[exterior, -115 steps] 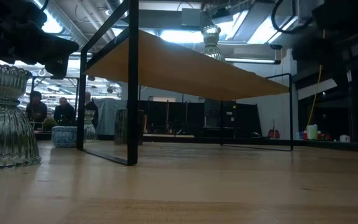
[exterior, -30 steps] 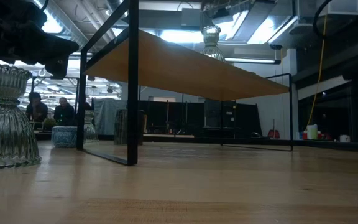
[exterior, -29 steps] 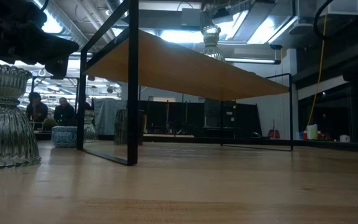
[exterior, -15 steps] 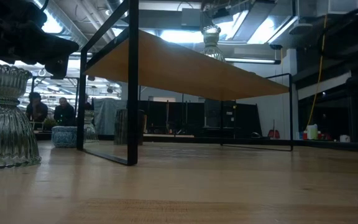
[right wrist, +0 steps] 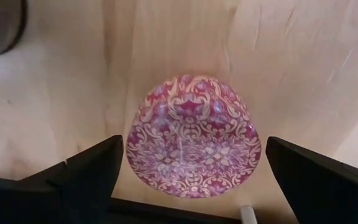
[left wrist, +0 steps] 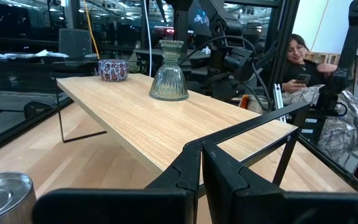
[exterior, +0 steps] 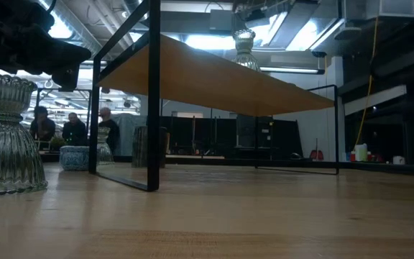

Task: Pick & Place candle stick holders
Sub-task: Put the pink patterned scented candle on the shelf

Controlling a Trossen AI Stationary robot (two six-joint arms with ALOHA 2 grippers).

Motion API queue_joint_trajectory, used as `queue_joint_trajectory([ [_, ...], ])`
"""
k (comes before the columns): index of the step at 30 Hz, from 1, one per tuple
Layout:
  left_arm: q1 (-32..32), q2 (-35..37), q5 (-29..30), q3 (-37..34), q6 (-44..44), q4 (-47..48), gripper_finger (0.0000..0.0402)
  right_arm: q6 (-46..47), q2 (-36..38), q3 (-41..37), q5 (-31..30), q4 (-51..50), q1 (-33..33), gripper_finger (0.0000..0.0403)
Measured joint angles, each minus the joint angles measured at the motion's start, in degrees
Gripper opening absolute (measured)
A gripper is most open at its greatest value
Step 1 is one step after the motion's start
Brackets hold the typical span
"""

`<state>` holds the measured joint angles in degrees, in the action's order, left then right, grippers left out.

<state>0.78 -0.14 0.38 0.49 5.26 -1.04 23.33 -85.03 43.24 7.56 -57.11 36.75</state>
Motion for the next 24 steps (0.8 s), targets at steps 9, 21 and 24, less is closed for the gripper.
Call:
queue_joint_trajectory([
  [9, 0.0, 0.0, 0.0, 0.0, 0.0, 0.0, 0.0011, 1.6, 0.0, -0.2, -2.1, 1.5, 0.0, 0.0397],
  [21, 0.0, 0.0, 0.0, 0.0, 0.0, 0.0, 0.0012, 3.1, 0.0, -0.2, -3.1, 2.3, 0.0, 0.0371],
  [24, 0.0, 0.0, 0.0, 0.0, 0.0, 0.0, 0.0012, 3.3, 0.0, -0.2, -3.1, 2.1, 0.0, 0.0356],
])
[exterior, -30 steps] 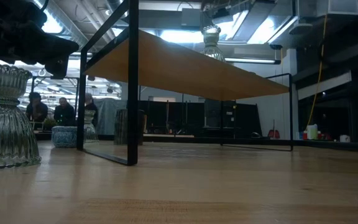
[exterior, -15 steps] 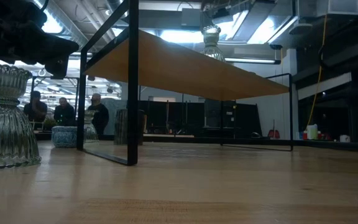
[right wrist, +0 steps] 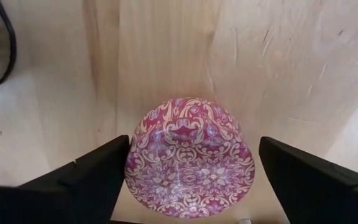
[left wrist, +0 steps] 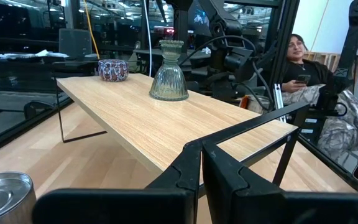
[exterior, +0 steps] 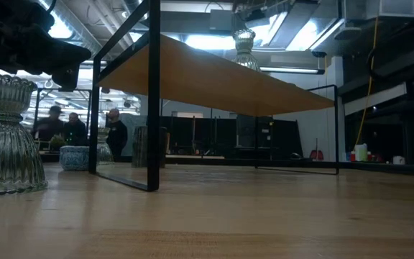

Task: Pick & Place candle stick holders
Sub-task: Put the pink patterned scented candle on the shelf

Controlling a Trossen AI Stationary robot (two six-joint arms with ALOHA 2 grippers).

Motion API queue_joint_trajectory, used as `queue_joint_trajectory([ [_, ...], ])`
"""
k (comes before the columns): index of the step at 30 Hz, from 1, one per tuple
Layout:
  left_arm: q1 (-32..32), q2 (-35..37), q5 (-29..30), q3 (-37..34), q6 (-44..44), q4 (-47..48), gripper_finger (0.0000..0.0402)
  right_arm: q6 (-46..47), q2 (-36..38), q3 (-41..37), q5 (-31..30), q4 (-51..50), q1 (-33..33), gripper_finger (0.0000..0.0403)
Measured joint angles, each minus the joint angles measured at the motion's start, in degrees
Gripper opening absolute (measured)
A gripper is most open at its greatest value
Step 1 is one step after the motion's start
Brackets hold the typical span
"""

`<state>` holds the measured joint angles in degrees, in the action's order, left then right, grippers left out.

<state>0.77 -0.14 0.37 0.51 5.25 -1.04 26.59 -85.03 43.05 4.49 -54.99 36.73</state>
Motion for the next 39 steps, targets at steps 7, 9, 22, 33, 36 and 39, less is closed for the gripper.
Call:
queue_joint_trajectory([
  [7, 0.0, 0.0, 0.0, 0.0, 0.0, 0.0, 0.0012, 0.4, 0.0, -2.4, 1.0, -0.1, 0.0, 0.034],
  [9, 0.0, 0.0, 0.0, 0.0, 0.0, 0.0, 0.0013, 1.2, 0.0, -2.9, 1.5, -0.3, 0.0, 0.0337],
  [22, 0.0, 0.0, 0.0, 0.0, 0.0, 0.0, 0.0012, 1.5, 0.0, -2.9, 1.6, 0.8, 0.0, 0.0323],
  [33, 0.0, 0.0, 0.0, 0.0, 0.0, 0.0, 0.0012, 1.5, 0.0, -2.9, 1.7, 2.5, 0.0, 0.0312],
  [36, 0.0, 0.0, 0.0, 0.0, 0.0, 0.0, 0.0011, 1.5, 0.0, -2.8, 1.7, 2.5, 0.0, 0.0304],
  [39, 0.0, 0.0, 0.0, 0.0, 0.0, 0.0, 0.0012, 1.5, 0.0, -2.8, 1.3, 3.0, 0.0, 0.0302],
])
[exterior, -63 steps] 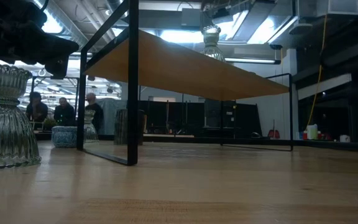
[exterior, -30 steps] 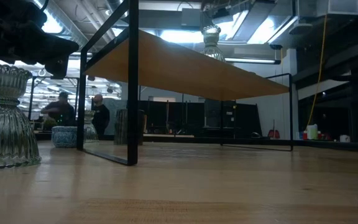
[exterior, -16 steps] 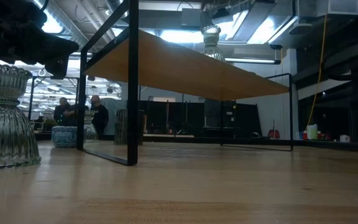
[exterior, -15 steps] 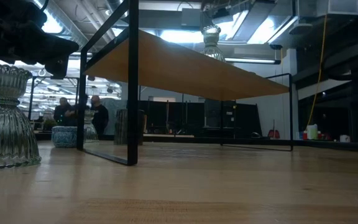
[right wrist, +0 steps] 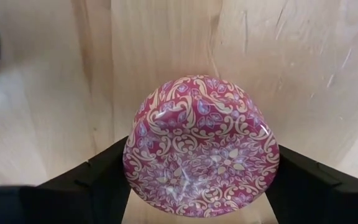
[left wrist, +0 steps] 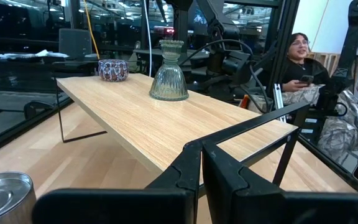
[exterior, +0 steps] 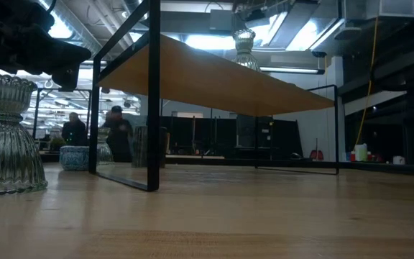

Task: Pick & Place candle stick holders
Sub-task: Put the pink patterned scented candle on the shelf

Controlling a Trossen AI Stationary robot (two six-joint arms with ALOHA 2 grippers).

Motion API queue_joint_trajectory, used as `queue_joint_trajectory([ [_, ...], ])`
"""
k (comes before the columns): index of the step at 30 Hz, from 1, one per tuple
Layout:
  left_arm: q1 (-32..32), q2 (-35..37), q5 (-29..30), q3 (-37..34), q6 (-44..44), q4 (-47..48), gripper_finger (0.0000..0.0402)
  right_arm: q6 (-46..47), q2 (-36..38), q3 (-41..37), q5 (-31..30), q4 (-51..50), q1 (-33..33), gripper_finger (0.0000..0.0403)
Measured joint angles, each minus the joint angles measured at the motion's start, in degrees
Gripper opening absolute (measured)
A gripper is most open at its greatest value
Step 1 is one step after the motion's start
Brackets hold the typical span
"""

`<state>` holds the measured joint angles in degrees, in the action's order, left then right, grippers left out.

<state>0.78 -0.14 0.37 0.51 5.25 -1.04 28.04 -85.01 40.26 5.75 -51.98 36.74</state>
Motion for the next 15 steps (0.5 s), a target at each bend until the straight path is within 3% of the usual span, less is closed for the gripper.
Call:
queue_joint_trajectory([
  [15, 0.0, 0.0, 0.0, 0.0, 0.0, 0.0, 0.0012, -0.3, 3.4, 2.4, -3.5, -3.1, -2.2, 0.0303],
])
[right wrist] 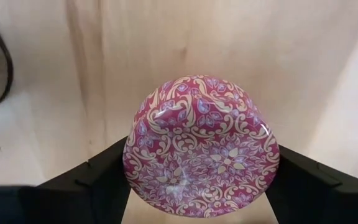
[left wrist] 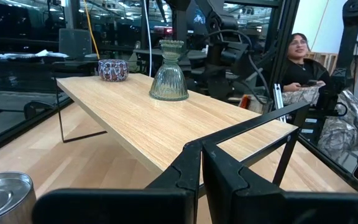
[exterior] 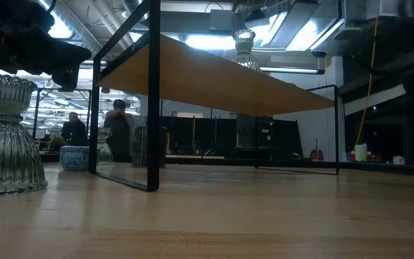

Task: Pick & Place candle stick holders
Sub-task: Put the pink patterned scented candle on the shelf

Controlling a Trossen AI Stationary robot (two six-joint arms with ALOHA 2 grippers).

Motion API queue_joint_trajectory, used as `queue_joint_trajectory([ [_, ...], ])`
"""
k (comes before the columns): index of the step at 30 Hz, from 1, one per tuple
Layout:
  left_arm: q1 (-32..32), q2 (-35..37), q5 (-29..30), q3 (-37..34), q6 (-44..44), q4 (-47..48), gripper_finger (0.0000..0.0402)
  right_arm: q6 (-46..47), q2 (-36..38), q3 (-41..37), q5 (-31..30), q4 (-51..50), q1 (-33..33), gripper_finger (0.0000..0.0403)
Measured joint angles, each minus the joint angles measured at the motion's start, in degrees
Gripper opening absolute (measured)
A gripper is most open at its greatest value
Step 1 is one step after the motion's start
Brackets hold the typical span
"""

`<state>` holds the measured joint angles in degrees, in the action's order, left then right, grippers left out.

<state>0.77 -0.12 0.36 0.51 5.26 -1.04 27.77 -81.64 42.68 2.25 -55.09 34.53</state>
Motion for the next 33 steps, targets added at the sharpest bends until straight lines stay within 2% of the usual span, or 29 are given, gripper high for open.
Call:
queue_joint_trajectory([
  [14, 0.0, 0.0, 0.0, 0.0, 0.0, 0.0, 0.0011, -1.9, 4.5, 11.8, 1.3, -14.2, -7.1, 0.0303],
  [33, 0.0, 0.0, 0.0, 0.0, 0.0, 0.0, 0.0013, -8.4, 4.7, 36.0, 2.9, -29.7, -23.9, 0.0303],
])
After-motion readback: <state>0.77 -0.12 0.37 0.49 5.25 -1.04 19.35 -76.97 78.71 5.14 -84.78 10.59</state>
